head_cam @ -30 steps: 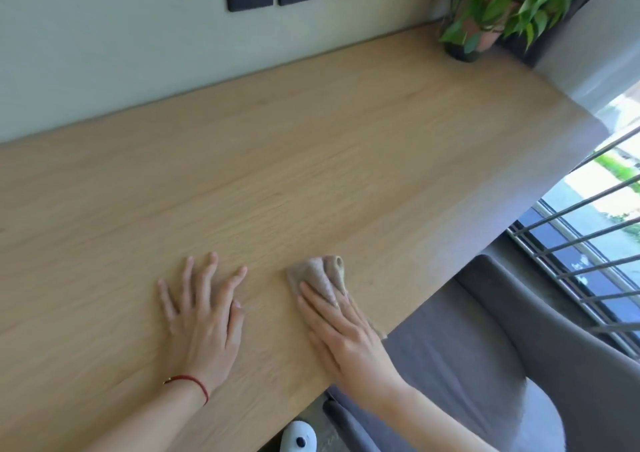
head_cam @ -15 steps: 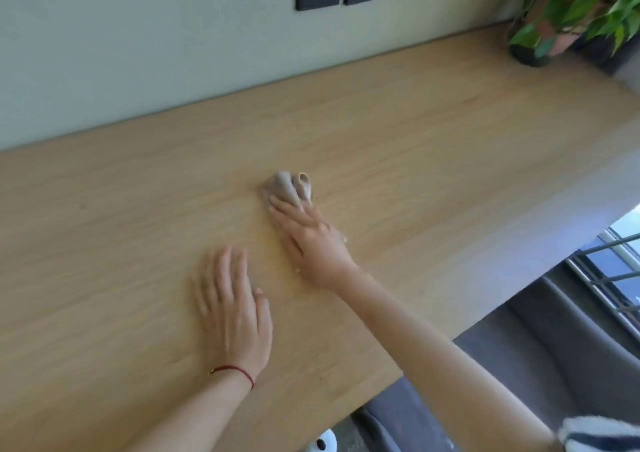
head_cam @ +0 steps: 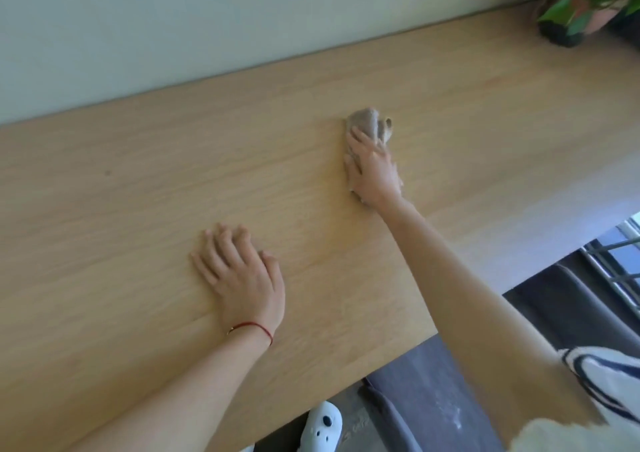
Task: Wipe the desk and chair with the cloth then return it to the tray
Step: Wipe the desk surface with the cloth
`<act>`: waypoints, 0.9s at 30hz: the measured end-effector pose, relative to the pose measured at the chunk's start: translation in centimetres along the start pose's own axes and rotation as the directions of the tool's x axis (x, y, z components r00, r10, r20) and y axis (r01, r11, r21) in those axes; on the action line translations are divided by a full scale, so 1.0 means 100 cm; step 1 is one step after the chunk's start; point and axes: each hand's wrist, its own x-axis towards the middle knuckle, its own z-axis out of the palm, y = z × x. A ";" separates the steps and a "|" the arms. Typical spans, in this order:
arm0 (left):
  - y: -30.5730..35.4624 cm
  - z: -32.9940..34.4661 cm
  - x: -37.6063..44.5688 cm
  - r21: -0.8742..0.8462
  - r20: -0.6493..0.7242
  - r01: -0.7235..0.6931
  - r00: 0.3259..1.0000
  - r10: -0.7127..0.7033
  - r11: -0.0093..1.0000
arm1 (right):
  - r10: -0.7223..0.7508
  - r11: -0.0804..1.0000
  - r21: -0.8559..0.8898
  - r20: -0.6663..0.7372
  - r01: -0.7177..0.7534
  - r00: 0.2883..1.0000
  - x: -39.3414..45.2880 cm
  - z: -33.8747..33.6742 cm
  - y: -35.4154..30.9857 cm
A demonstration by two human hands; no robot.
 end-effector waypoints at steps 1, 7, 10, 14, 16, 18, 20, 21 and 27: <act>-0.001 0.000 0.000 -0.007 -0.012 0.003 1.000 -0.003 1.000 | -0.113 0.993 0.036 0.033 0.111 0.993 -0.019 0.012 -0.022; -0.001 -0.001 -0.003 -0.073 -0.076 -0.009 0.997 0.004 0.997 | -0.417 0.904 0.169 0.158 0.392 0.895 -0.192 -0.005 -0.029; -0.002 0.000 -0.003 -0.079 -0.066 -0.008 0.998 0.003 0.997 | -0.415 0.909 0.122 0.193 0.398 0.889 -0.227 -0.041 0.020; -0.003 0.000 -0.003 -0.086 -0.070 -0.007 0.998 0.001 0.996 | -0.051 0.992 0.116 -0.014 0.052 0.999 -0.216 -0.068 0.063; -0.003 -0.001 -0.005 -0.091 -0.076 -0.017 0.997 0.010 0.996 | 0.145 0.983 0.124 -0.083 -0.134 0.986 -0.212 -0.062 0.053; -0.003 -0.005 -0.007 -0.087 -0.065 -0.022 0.998 0.016 0.996 | 0.173 0.982 0.085 -0.056 -0.168 0.983 -0.219 -0.044 0.025; -0.002 -0.011 -0.009 -0.109 -0.021 -0.007 1.000 0.005 0.994 | 0.078 0.992 0.101 0.005 -0.078 0.997 -0.231 -0.032 0.003; 0.001 -0.015 -0.012 -0.134 0.012 -0.001 1.000 0.003 0.991 | 0.039 0.991 0.127 0.034 -0.043 0.999 -0.234 -0.033 -0.001; 0.018 -0.047 -0.072 -0.459 0.021 -0.239 0.960 0.279 0.856 | 0.107 0.990 0.083 0.051 -0.111 0.993 -0.233 -0.061 0.014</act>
